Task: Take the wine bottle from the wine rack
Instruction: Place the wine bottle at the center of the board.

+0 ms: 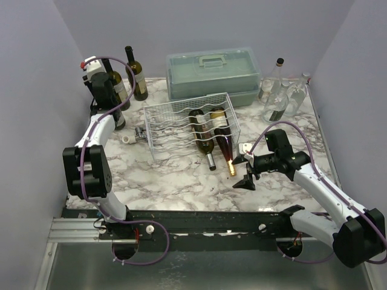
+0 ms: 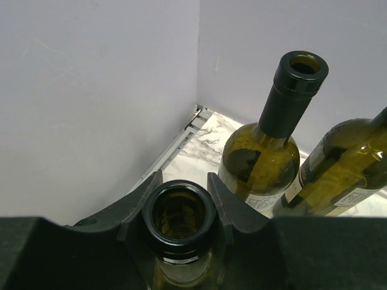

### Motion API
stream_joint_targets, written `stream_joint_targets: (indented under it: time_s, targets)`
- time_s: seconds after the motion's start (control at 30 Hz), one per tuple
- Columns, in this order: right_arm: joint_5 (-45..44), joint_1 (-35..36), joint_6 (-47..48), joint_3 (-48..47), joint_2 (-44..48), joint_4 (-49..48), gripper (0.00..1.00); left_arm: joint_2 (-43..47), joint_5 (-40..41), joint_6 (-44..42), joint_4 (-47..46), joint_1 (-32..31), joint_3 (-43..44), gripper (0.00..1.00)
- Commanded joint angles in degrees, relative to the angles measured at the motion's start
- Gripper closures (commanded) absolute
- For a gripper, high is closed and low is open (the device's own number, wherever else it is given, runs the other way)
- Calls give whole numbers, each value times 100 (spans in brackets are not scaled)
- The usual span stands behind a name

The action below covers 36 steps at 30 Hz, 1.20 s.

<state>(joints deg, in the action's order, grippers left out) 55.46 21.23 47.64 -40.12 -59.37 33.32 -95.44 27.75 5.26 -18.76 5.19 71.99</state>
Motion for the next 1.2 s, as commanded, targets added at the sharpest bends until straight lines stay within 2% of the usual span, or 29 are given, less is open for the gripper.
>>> stream_joint_targets:
  time_s: [0.0,0.17,0.43,0.6,0.7,0.73,0.93,1.17]
  targets:
    - [-139,-41,79,-34,-44,94,1,-7,-42,92,-584,37,296,100]
    - [-154,-38,88,-35,-45,86,1,-25,-77,21,-585,35,203,78]
    - [-165,-40,79,-31,-54,78,1,23,-136,43,-576,30,101,52]
    - [-189,-41,79,-35,-32,77,1,134,-94,91,-576,35,11,17]
    - [-185,-40,71,-32,-20,72,1,317,-94,76,-567,37,-68,4]
    - [-189,-44,71,-33,-14,67,1,379,-109,66,-563,35,-93,1]
    - [-182,-41,62,-30,54,64,1,1018,-381,182,-293,35,-337,1]
    - [-243,-40,35,1,179,27,1,1910,-1068,1034,644,34,-616,1]
